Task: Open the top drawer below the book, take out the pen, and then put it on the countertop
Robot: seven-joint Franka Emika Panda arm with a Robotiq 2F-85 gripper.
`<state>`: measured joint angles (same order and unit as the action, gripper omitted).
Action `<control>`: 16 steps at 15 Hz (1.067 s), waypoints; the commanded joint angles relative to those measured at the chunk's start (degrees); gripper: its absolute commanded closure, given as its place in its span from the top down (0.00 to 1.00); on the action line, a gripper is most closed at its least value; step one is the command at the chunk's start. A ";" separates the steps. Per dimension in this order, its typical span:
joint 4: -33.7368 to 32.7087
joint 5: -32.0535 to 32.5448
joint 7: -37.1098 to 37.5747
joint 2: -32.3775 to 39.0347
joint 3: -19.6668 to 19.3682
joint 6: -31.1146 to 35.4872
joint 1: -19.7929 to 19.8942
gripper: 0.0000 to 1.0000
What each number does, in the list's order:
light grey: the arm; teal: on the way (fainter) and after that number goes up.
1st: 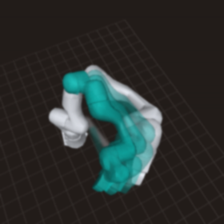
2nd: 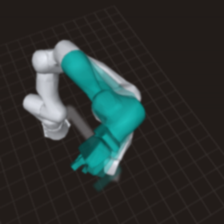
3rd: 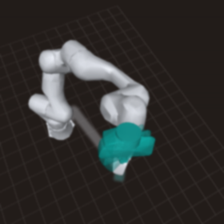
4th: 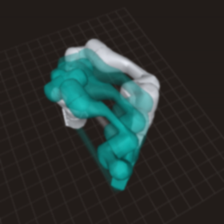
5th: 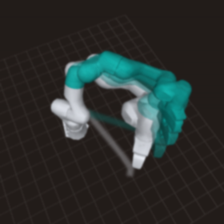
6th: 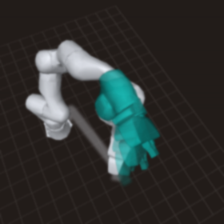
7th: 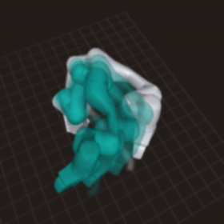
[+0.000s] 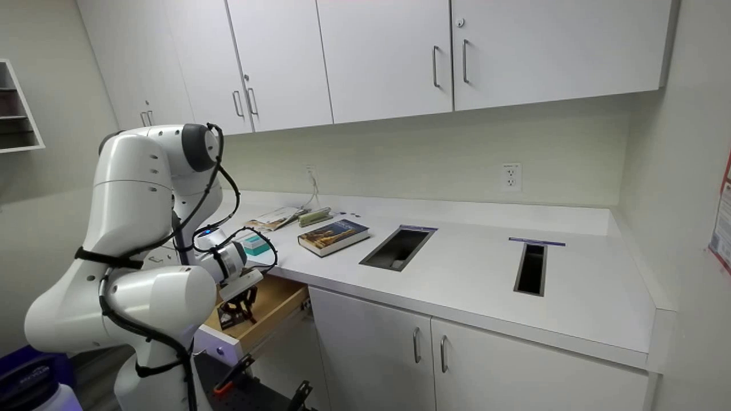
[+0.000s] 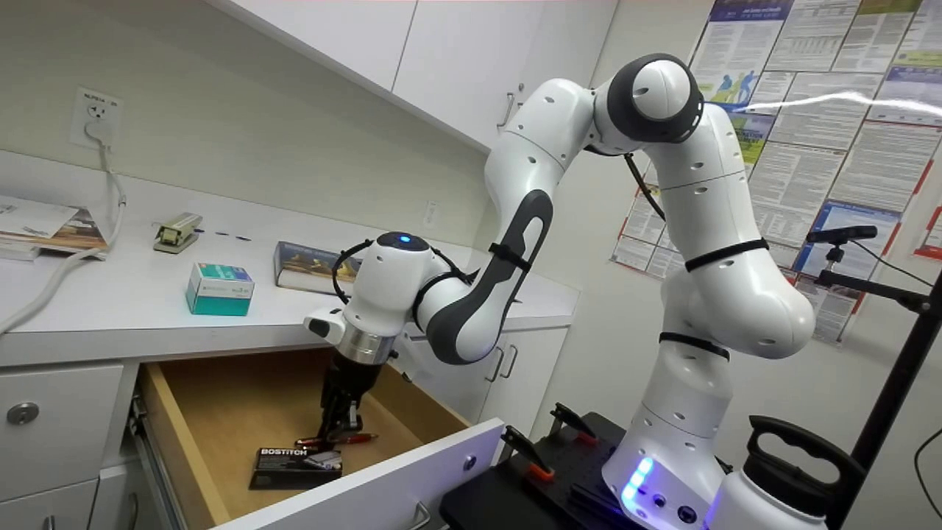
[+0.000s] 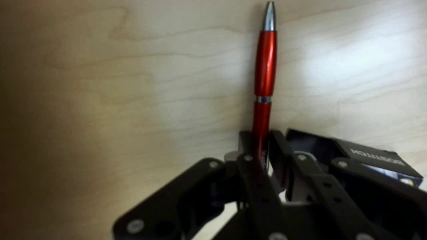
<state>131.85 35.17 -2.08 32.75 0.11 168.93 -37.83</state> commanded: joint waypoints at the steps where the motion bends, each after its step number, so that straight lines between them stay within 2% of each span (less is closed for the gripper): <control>1: 1.91 0.69 2.35 -4.41 -0.62 -1.84 -3.14 0.04; 2: 2.55 0.47 2.12 -6.18 -0.21 -3.27 -3.61 0.04; 5: 3.02 4.44 6.14 -12.13 -3.46 -9.74 -8.74 0.04; 7: 2.67 8.88 9.01 -16.09 -3.01 -16.27 -8.88 0.04; 12: 3.62 10.78 7.20 -26.94 5.04 -27.16 -1.76 0.04; 16: 2.55 12.27 9.82 -31.39 8.59 -29.23 5.51 0.04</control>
<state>133.30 45.29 5.44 5.33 6.15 140.98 -37.64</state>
